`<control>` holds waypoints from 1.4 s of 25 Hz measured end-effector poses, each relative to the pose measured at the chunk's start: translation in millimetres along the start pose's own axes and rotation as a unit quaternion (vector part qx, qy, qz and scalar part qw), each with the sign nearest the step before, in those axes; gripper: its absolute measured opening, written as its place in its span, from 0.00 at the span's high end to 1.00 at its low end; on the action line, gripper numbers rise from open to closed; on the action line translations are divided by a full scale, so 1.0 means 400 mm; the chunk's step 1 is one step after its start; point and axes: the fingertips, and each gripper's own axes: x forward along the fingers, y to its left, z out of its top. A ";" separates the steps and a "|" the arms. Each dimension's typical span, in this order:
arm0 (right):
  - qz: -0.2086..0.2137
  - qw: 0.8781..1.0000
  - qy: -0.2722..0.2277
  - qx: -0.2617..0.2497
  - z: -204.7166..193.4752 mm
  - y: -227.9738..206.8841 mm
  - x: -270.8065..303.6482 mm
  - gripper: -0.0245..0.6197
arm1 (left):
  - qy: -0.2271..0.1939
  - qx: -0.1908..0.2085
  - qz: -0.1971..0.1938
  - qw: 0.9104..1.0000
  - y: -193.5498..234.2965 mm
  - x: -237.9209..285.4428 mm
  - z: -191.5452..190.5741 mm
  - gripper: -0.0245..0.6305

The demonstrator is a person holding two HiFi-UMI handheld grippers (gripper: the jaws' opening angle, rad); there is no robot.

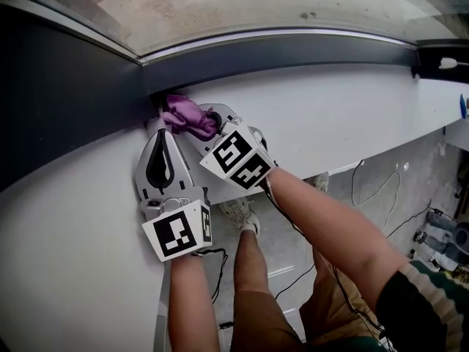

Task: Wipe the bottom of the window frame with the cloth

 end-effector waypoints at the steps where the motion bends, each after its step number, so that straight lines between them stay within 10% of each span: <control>1: -0.003 1.000 0.002 0.002 -0.002 -0.005 -0.001 0.77 | 0.004 0.003 0.001 1.000 0.000 0.001 -0.003 0.95; 35: -0.089 0.994 0.040 0.040 -0.148 -0.294 -0.256 0.76 | 0.031 0.035 -0.051 0.998 -0.300 0.099 -0.001 0.95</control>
